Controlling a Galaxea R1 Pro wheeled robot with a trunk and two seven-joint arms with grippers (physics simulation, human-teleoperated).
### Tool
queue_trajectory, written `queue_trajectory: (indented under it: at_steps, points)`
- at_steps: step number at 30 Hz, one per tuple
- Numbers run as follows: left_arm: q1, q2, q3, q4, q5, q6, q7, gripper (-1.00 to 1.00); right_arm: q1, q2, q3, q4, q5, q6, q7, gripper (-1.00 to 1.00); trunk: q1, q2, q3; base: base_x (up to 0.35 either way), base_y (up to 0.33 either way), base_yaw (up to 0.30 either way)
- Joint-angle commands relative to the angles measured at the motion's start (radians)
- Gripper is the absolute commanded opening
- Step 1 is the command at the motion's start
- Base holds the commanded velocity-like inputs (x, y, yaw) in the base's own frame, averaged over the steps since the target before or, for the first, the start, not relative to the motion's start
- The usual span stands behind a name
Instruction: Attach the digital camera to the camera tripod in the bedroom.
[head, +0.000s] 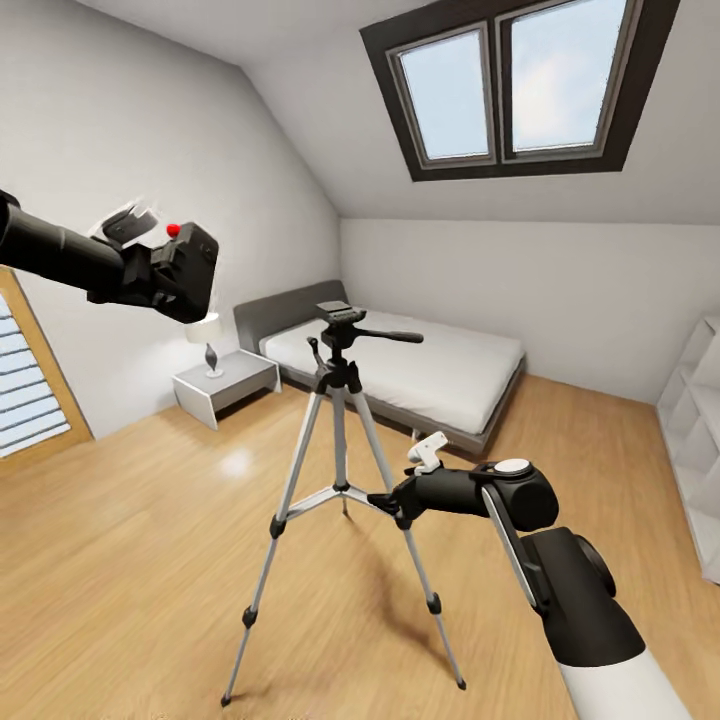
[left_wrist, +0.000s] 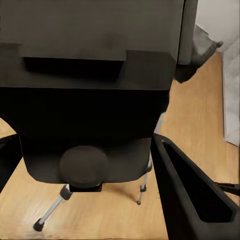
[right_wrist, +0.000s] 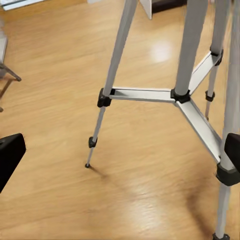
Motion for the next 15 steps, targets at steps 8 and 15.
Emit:
queue_trajectory:
  at_steps: [8, 15]
  points:
    - [0.063, 0.062, -0.001, -0.038, 0.017, -0.025, 0.005, -1.00, -0.001, 0.000, -0.001, -0.001, 0.011, 0.000, 0.008, 1.00, 0.000, -0.001, -0.001, 0.000, -0.008, 0.254]
    - [0.085, 0.097, -0.001, -0.059, 0.017, -0.031, 0.005, -1.00, -0.001, -0.004, -0.004, -0.001, 0.007, -0.004, 0.009, 1.00, 0.000, -0.001, -0.001, 0.020, -0.069, 0.063]
